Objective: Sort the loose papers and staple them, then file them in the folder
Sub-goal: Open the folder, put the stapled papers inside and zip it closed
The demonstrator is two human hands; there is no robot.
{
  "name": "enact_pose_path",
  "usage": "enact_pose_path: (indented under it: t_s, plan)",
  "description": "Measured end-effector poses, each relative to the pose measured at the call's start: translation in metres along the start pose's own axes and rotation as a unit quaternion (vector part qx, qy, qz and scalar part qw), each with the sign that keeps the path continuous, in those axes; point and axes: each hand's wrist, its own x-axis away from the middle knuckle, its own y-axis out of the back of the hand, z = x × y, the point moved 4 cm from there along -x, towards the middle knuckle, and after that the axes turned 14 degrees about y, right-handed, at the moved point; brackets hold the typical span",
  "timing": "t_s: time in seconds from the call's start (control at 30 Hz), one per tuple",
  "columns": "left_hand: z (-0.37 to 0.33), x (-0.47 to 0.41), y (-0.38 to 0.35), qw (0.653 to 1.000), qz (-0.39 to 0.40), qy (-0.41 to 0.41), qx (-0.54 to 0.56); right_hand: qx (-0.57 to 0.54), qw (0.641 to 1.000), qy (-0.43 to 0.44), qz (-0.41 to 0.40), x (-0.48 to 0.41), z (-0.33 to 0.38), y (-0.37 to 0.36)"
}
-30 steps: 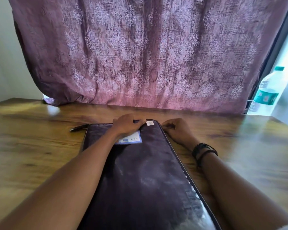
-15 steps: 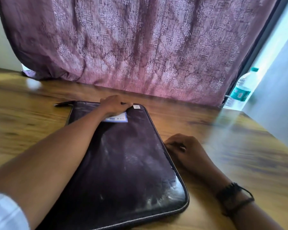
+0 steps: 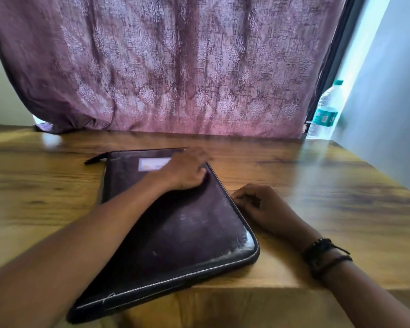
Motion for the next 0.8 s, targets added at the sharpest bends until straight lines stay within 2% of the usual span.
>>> enact_pose_path:
  t_s: [0.07, 0.13, 0.23, 0.33, 0.63, 0.8]
  plan:
    - [-0.037, 0.030, -0.001, 0.993, 0.052, -0.098, 0.040, 0.002, 1.000, 0.009, -0.003, 0.000, 0.002, -0.001]
    - [-0.064, 0.055, 0.001, 0.989, 0.076, -0.120, 0.031, 0.006, 1.000, 0.016, -0.012, 0.001, 0.006, -0.001]
    - [-0.074, 0.061, 0.008, 0.996, 0.035, -0.079, -0.002, 0.006, 1.000, 0.011, -0.027, 0.003, 0.009, 0.000]
    - [-0.071, 0.056, 0.006, 0.997, 0.016, -0.072, 0.032, 0.011, 0.999, 0.011, -0.031, 0.005, 0.012, 0.001]
    - [-0.064, 0.040, -0.013, 0.996, 0.050, -0.019, 0.077, 0.033, 0.999, -0.019, -0.025, 0.012, 0.017, 0.003]
    - [-0.066, 0.042, -0.012, 0.996, 0.052, -0.012, 0.066, 0.040, 0.999, -0.029, -0.021, 0.067, 0.049, 0.021]
